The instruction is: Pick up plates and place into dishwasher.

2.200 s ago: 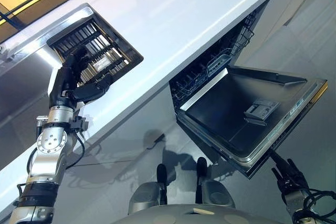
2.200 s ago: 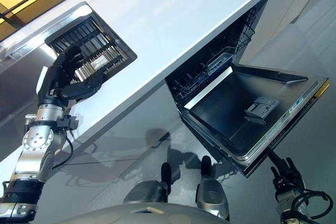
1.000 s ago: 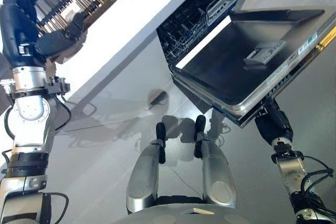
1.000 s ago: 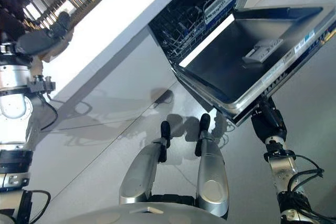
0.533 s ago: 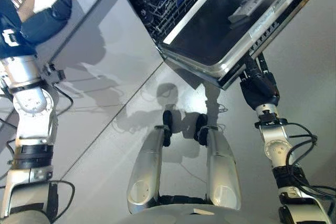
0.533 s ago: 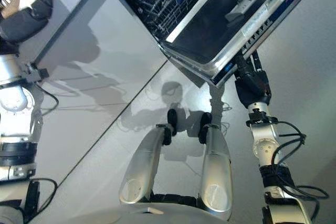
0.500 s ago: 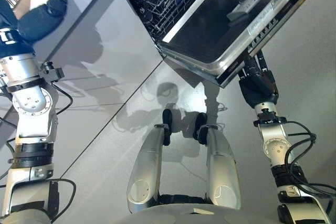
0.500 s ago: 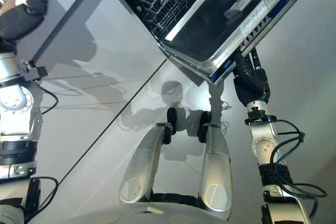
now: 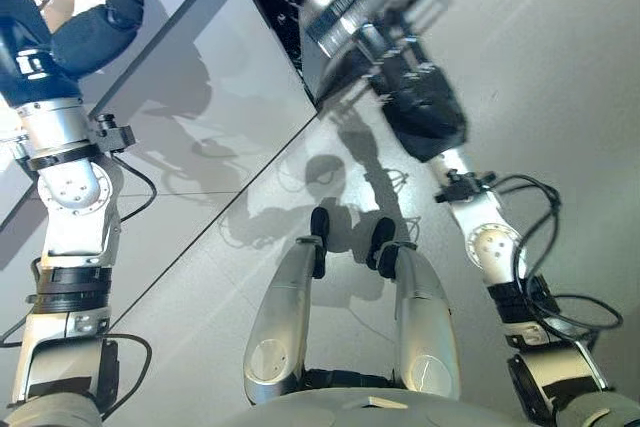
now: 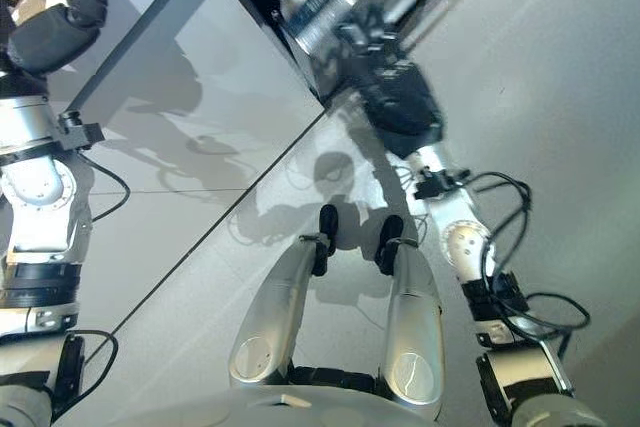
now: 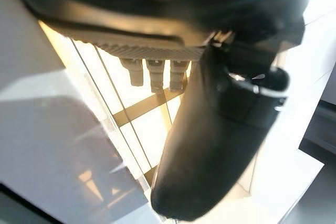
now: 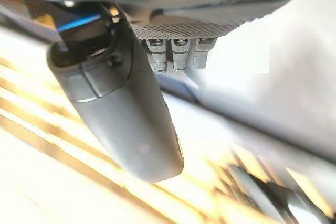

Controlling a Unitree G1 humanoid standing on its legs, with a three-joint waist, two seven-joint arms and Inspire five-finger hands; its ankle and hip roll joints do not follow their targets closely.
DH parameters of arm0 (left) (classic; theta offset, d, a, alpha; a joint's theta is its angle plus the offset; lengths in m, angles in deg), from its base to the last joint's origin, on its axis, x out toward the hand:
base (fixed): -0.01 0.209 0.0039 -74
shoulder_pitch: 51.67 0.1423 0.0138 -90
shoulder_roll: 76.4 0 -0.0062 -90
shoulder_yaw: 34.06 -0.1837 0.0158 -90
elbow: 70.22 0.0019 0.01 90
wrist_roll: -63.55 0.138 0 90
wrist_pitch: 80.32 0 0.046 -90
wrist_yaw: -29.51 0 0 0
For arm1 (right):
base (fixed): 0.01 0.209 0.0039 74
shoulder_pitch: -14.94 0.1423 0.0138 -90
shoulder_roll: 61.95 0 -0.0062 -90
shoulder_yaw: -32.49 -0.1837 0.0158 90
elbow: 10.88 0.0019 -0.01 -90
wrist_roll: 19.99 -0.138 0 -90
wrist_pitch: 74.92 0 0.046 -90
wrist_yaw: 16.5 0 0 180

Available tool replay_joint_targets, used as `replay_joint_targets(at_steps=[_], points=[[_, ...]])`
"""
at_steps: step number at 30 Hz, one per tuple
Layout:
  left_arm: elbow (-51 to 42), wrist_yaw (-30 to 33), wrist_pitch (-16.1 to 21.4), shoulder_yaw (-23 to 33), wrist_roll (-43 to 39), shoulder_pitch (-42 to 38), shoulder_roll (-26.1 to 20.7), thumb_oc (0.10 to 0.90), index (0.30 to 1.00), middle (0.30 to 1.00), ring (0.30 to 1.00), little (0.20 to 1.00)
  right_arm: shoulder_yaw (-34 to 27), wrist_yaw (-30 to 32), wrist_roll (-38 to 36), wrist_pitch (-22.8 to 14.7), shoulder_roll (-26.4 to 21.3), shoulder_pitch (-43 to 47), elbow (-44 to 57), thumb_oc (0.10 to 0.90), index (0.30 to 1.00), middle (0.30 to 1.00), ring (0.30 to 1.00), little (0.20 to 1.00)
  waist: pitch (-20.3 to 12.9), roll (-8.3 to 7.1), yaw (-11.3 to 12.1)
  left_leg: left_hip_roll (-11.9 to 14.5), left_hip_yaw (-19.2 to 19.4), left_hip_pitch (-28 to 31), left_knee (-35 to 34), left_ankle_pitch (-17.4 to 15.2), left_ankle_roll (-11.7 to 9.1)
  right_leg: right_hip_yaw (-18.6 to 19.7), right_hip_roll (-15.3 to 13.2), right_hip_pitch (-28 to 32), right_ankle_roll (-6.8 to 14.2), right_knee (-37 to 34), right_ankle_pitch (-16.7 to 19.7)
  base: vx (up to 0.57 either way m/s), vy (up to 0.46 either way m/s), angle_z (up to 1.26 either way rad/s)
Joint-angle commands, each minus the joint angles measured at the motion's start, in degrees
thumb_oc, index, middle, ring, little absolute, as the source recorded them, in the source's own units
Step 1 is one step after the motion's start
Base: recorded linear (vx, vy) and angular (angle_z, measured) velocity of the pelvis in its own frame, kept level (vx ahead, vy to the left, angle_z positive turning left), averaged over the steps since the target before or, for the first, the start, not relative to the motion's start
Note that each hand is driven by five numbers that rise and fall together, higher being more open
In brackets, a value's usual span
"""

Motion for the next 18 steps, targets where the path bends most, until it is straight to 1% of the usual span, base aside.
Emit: replay_joint_targets(at_steps=[1,4,5,6,7,9,11,12,15,18], points=[[-1.85,-0.61,0.82,-2.26,-0.54,3.41,-0.12,0.800,0.900,0.900,0.900,0.900,2.10,-6.33,-0.49,-0.22,8.30,10.02,12.12,0.800,0.900,0.900,0.900,0.900,-0.92,-1.61,2.79,-5.22,4.01,4.09,-1.18,-4.76,5.69,4.45,1.21,1.97,3.84,-2.94,2.05,0.01,0.006,0.37],[-1.52,-0.86,0.55,-2.64,-1.12,3.32,-0.46,0.800,0.900,0.900,0.900,0.900,2.23,-3.47,0.84,-3.25,8.52,10.80,12.40,0.800,0.900,0.900,0.900,0.900,-0.92,-1.67,2.97,-5.30,3.70,5.64,-1.74,-4.77,5.74,4.24,1.04,3.59,3.90,-3.69,2.19,0.02,0.000,0.47],[-1.26,-0.88,0.47,-2.77,-1.29,3.41,-0.63,0.800,0.900,0.900,0.900,0.900,2.14,0.61,4.13,-6.17,8.44,11.31,12.02,0.800,0.900,0.900,0.900,0.900,-0.92,-1.74,3.00,-5.24,3.64,6.56,-2.09,-4.79,5.72,4.15,1.00,4.51,3.95,-4.11,2.24,0.03,-0.002,0.36],[-1.08,-0.85,0.33,-2.90,-1.43,3.46,-0.80,0.800,0.900,0.900,0.900,0.900,1.96,3.98,6.81,-8.36,8.22,11.64,11.39,0.800,0.900,0.900,0.900,0.900,-0.92,-1.79,2.97,-5.14,3.65,7.25,-2.43,-4.75,5.67,4.11,0.99,5.17,3.97,-4.49,2.29,0.03,0.001,0.28],[-0.72,-0.77,0.43,-3.04,-1.76,3.65,-1.10,0.800,0.900,0.900,0.900,0.900,1.49,8.88,10.05,-10.29,7.79,11.85,9.82,0.800,0.900,0.900,0.900,0.900,-0.92,-1.84,2.90,-4.98,3.68,8.26,-2.99,-4.67,5.58,4.05,0.96,6.09,4.03,-5.00,2.33,0.02,0.009,0.09],[-0.42,-0.99,0.60,-2.68,-2.75,4.58,-1.28,0.800,0.900,0.900,0.900,0.900,-0.57,17.53,19.83,-13.51,6.33,11.23,5.24,0.800,0.900,0.900,0.900,0.900,-0.92,-2.02,2.60,-4.68,3.83,10.72,-4.78,-4.36,5.38,3.96,1.15,8.32,4.18,-6.54,2.33,0.01,0.017,0.04],[-1.59,-1.50,0.66,-1.73,-3.38,6.72,-0.60,0.800,0.900,0.900,0.900,0.900,-2.91,20.12,21.08,-14.80,5.00,8.24,1.56,0.800,0.900,0.900,0.900,0.900,-0.92,-2.35,2.25,-4.31,3.92,13.56,-6.81,-4.01,5.35,3.84,1.31,10.93,4.37,-8.31,2.47,0.00,0.000,0.00],[-2.25,-2.15,0.94,-1.08,-3.77,8.08,0.17,0.800,0.900,0.900,0.900,0.900,-4.47,20.38,21.24,-15.74,4.82,5.60,0.09,0.800,0.900,0.900,0.900,0.900,-0.97,-2.69,2.02,-4.18,3.87,14.88,-7.75,-3.90,5.35,3.77,1.47,12.15,4.51,-9.13,2.51,0.00,0.000,0.00],[-3.70,-2.84,1.71,-0.51,-3.88,11.40,2.00,0.800,0.900,0.900,0.900,0.900,-7.62,18.83,19.06,-17.04,4.88,-0.75,-3.11,0.800,0.900,0.900,0.900,0.900,-2.50,-3.33,1.33,-4.00,3.50,17.64,-10.31,-3.62,5.33,3.46,1.94,14.69,4.97,-11.60,2.83,0.01,-0.011,0.01],[-4.77,-5.14,2.35,-0.16,-5.96,14.70,4.25,0.800,0.900,0.900,0.900,0.900,-10.60,17.85,20.15,-19.29,4.81,-7.62,-5.04,0.800,0.900,0.900,0.900,0.900,-4.48,-3.81,0.46,-3.73,3.23,20.26,-13.24,-2.91,5.19,3.41,2.68,17.25,5.48,-14.68,3.59,0.00,0.000,0.00]])
